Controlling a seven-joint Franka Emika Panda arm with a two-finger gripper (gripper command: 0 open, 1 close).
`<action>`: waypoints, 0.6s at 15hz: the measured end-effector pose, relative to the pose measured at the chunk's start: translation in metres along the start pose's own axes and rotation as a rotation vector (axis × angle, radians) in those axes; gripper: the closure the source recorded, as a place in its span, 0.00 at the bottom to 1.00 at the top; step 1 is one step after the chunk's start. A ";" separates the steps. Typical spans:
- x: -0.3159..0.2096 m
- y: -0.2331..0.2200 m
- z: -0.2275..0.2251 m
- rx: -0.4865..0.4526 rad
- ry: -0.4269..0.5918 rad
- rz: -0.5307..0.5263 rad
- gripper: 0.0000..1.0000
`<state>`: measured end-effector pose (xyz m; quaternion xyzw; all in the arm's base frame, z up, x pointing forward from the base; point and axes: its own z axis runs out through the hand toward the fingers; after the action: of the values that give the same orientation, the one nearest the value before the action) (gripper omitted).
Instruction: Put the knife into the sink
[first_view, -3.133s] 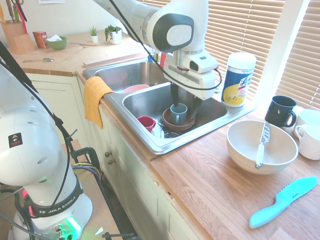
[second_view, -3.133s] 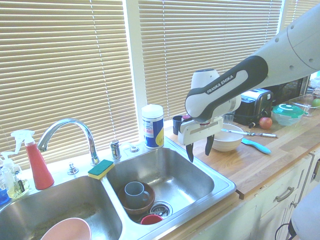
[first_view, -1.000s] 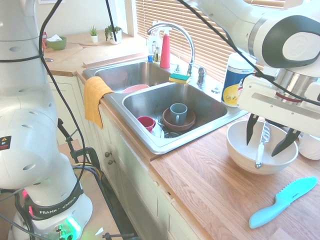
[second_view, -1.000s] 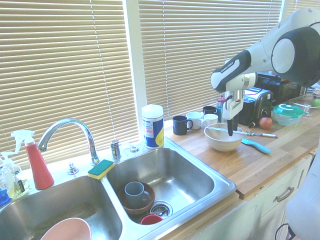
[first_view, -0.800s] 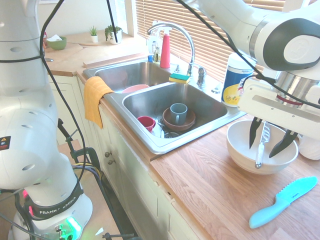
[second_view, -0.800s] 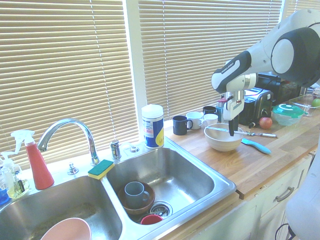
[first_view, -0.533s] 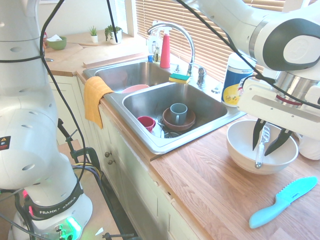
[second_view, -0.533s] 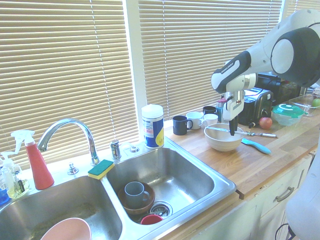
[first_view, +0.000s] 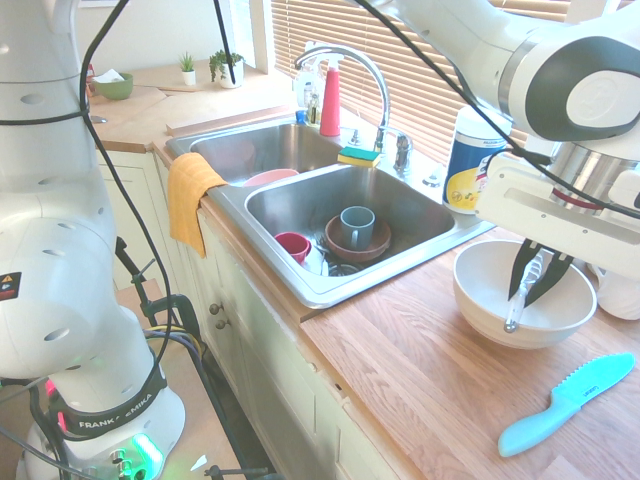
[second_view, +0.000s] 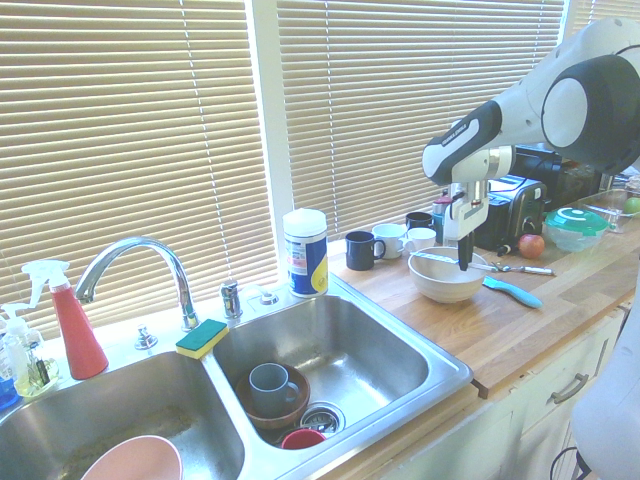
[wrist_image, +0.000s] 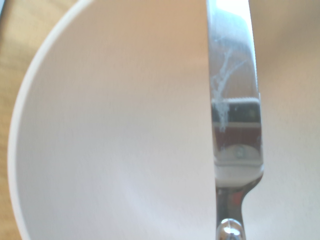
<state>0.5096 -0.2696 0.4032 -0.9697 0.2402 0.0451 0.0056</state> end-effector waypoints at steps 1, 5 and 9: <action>0.001 0.000 -0.004 0.011 0.009 0.016 1.00; -0.009 -0.010 -0.051 0.043 0.085 0.152 1.00; -0.038 -0.086 -0.077 0.099 0.106 0.363 1.00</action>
<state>0.5231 -0.1788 0.4828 -0.9099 0.4131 -0.0176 0.0324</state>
